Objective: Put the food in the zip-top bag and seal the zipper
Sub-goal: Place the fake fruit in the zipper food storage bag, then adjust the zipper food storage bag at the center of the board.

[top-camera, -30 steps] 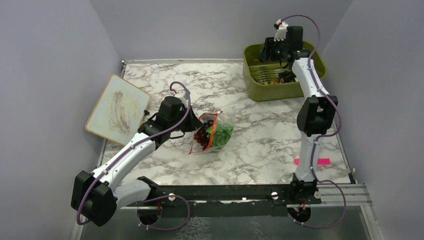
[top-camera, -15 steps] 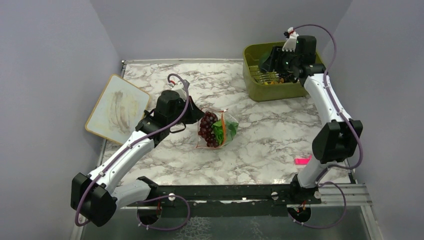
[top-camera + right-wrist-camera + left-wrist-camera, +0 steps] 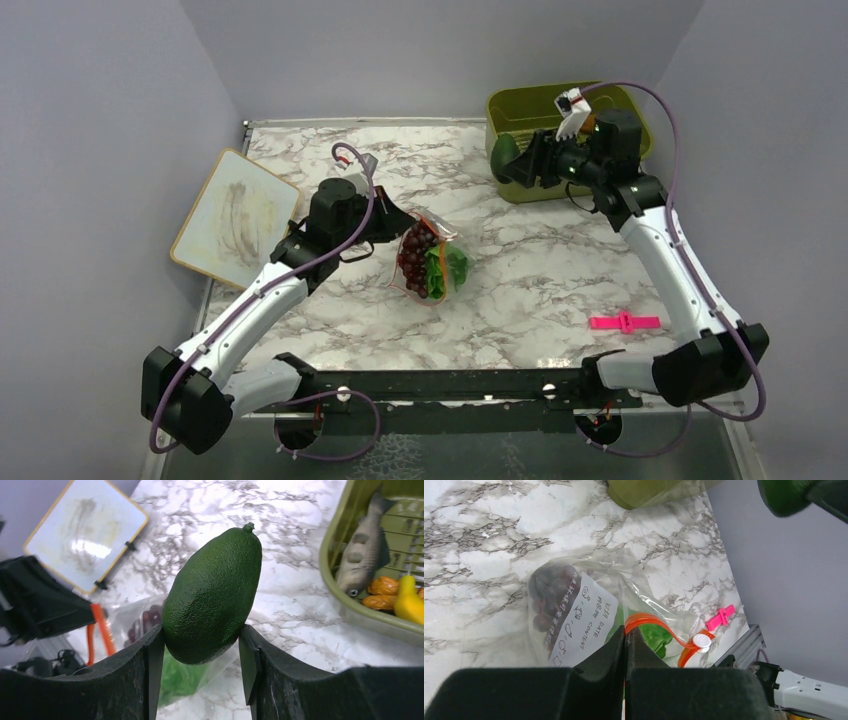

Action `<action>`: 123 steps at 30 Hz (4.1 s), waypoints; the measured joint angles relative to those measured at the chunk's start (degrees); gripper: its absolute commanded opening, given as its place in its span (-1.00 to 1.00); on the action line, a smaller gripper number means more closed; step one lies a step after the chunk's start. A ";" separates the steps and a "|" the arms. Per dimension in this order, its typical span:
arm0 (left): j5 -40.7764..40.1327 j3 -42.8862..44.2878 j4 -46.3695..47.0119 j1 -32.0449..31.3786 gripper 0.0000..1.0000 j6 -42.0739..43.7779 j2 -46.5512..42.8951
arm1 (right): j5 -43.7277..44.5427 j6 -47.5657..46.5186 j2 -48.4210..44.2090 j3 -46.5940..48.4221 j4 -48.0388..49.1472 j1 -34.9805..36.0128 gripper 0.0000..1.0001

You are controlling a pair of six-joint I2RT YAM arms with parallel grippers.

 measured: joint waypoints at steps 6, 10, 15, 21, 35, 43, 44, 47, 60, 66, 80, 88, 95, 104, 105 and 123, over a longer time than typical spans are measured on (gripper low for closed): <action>0.52 -0.39 0.04 0.00 -1.00 -3.23 -0.96 | -6.32 1.68 -9.86 -5.88 1.03 1.07 -0.49; -1.22 -0.85 -0.46 0.00 -1.00 -4.63 -1.97 | -10.23 3.74 -14.51 -10.25 3.06 2.62 -0.50; -4.07 -0.63 -1.79 0.00 -1.00 -4.63 -1.92 | -12.26 5.84 -14.71 -12.68 4.35 6.97 -0.50; -4.94 0.98 -2.64 0.00 -1.00 -4.61 0.28 | -12.31 7.82 -14.40 -13.77 4.85 14.53 -0.50; -4.83 1.84 -3.19 0.00 -1.00 -4.90 1.70 | -7.54 11.08 -8.04 -13.88 6.34 29.40 -0.50; -4.02 2.73 -3.80 0.00 -1.00 -4.90 1.68 | -1.44 11.72 -2.86 -13.05 4.57 31.01 -0.49; -3.72 2.78 -3.80 0.00 -1.00 -4.87 1.68 | -0.39 11.67 -2.27 -12.63 3.85 30.99 -0.49; -2.80 3.26 -4.31 0.00 -1.00 -4.81 1.68 | 3.39 11.37 -0.57 -11.02 1.51 30.99 -0.48; 1.51 3.54 -4.20 0.00 -1.00 -4.92 1.46 | 15.23 10.51 3.21 -6.45 -3.61 31.01 -0.46; 2.75 3.54 -3.93 0.00 -1.00 -5.75 1.46 | 15.67 10.51 4.76 -5.57 -3.67 31.01 -0.43; 4.28 3.54 -3.69 0.00 -1.00 -7.69 1.14 | 21.73 9.05 6.99 -4.52 -3.67 31.10 -0.42; 4.37 3.52 -3.69 0.00 -1.00 -8.00 0.44 | 20.33 8.17 7.69 -2.95 -2.99 31.26 -0.41; 4.42 3.48 -3.69 0.00 -1.00 -7.98 0.44 | 18.99 8.39 7.61 -4.94 1.44 31.28 -0.23; 4.37 2.45 -3.67 0.00 -1.00 -7.17 0.15 | 19.39 10.69 7.61 -6.71 5.99 31.28 0.24; 4.39 2.25 -3.67 0.00 -1.00 -7.10 0.07 | 19.56 10.69 7.58 -6.71 6.14 31.28 0.25; 4.37 1.60 -3.74 0.00 -1.00 -6.25 -0.74 | 16.74 8.07 1.27 -10.21 4.28 31.28 -0.08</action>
